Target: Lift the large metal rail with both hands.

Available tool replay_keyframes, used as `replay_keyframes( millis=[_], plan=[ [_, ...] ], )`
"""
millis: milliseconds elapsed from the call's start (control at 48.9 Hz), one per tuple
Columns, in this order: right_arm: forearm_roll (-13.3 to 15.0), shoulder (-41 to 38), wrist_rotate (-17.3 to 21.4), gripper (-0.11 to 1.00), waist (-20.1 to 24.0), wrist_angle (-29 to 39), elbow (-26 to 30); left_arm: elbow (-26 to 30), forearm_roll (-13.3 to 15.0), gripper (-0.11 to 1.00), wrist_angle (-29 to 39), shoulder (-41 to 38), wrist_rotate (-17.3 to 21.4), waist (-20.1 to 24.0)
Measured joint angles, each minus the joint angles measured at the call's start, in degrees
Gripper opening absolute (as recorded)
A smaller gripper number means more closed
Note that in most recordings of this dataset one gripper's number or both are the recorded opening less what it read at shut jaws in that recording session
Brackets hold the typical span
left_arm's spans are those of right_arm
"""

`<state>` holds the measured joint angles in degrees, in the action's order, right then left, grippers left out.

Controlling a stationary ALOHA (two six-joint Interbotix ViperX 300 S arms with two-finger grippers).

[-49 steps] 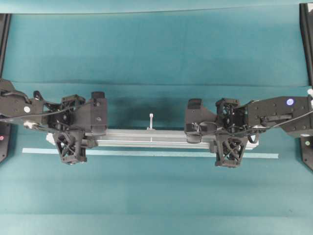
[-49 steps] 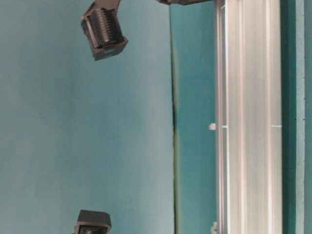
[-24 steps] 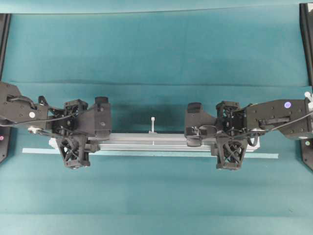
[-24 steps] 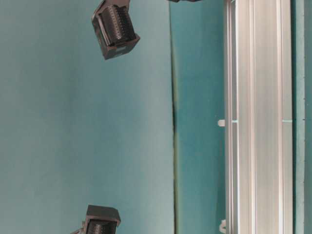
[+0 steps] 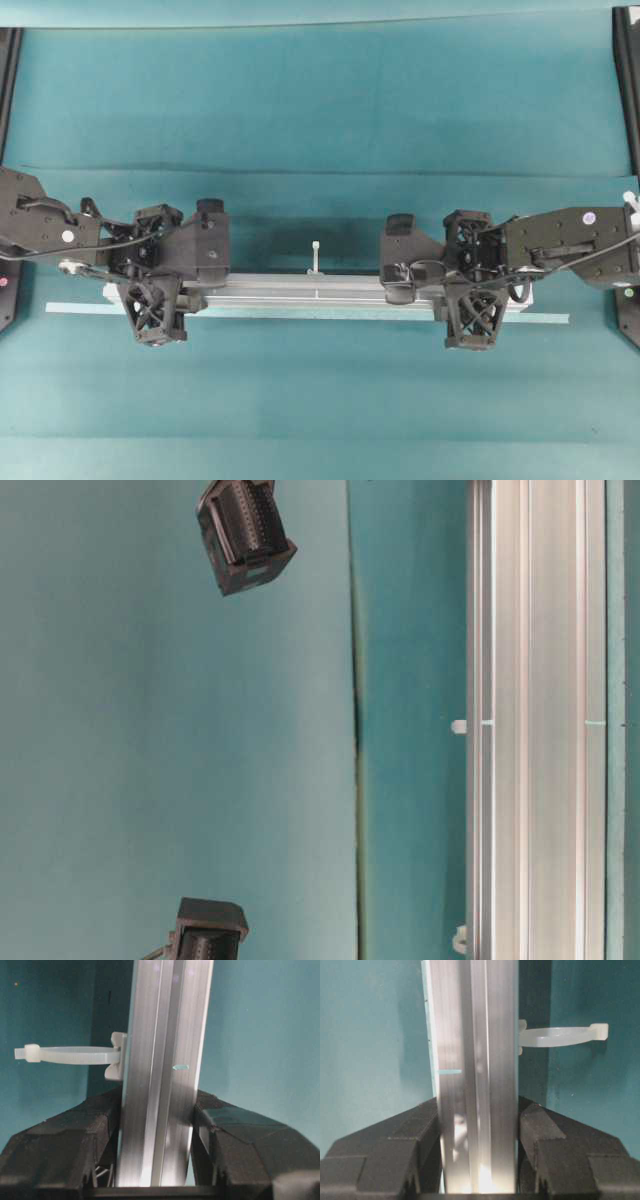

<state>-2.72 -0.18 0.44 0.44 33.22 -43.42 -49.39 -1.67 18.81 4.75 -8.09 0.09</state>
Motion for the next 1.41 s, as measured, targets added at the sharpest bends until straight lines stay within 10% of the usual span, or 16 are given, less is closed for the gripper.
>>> replay_keyframes(
  millis=[1226,1410],
  plan=[
    [-0.8,-0.3,0.4,0.39,0.0,-1.5,0.0,-0.4,0.0,0.36,1.6,0.2,-1.9,0.0],
    [-1.1,-0.5,0.6,0.74,0.3,-0.9,0.3,-0.7,-0.1,0.36,2.1,0.5,-3.1,0.0]
  ],
)
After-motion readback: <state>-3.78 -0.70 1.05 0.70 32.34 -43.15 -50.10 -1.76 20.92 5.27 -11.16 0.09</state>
